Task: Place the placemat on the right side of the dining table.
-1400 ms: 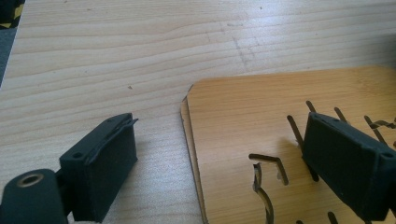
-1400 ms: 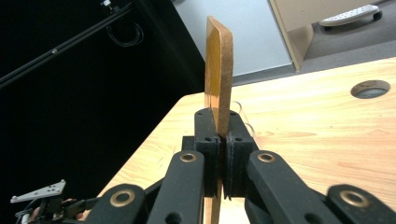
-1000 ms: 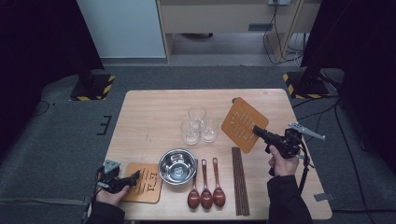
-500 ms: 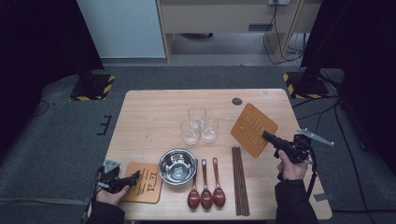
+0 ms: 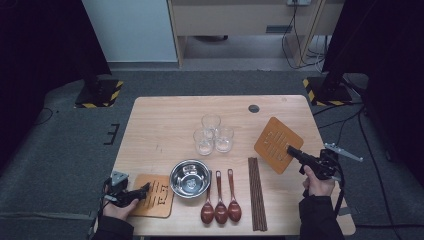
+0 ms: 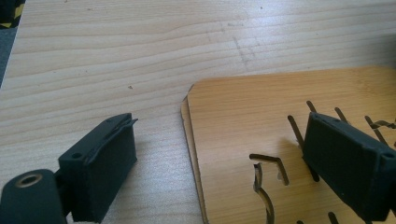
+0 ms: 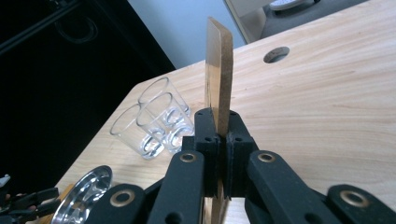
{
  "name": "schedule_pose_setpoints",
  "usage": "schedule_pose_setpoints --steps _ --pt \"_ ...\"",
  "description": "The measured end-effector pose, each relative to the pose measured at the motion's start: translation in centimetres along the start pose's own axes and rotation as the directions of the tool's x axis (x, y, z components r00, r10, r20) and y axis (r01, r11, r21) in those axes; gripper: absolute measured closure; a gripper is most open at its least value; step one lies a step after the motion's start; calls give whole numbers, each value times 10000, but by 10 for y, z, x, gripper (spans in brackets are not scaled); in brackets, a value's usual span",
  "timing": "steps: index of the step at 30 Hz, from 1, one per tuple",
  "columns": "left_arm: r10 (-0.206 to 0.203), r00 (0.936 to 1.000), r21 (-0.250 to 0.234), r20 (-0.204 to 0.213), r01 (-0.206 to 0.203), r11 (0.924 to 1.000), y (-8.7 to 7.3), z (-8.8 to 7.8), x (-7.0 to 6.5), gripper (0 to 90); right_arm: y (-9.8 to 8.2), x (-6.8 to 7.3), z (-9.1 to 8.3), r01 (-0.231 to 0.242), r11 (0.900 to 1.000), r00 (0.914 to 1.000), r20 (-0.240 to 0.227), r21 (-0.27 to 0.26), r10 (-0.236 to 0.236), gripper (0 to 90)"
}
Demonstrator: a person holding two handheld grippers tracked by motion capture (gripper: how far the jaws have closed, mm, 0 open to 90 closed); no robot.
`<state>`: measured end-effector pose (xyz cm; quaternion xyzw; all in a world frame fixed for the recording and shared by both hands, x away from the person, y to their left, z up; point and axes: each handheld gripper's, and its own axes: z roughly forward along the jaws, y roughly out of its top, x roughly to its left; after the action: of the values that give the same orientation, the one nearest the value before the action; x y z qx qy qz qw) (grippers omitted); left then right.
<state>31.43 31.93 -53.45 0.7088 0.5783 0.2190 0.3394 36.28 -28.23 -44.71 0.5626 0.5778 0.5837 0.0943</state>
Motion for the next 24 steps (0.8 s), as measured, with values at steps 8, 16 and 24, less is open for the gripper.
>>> schedule_pose_setpoints --steps 8,16,24 --pt "1 10000 5 1 -1 10000 0 0 0 88 -5 -8 1 -178 9997 9996 214 153 175 872" --pt "2 10000 4 20 -2 10000 0 0 0 87 -8 -15 1 -262 9992 9987 445 289 249 871" --pt "2 10000 5 19 -2 10000 0 0 0 86 -11 -21 3 -338 9984 9976 615 444 311 871"
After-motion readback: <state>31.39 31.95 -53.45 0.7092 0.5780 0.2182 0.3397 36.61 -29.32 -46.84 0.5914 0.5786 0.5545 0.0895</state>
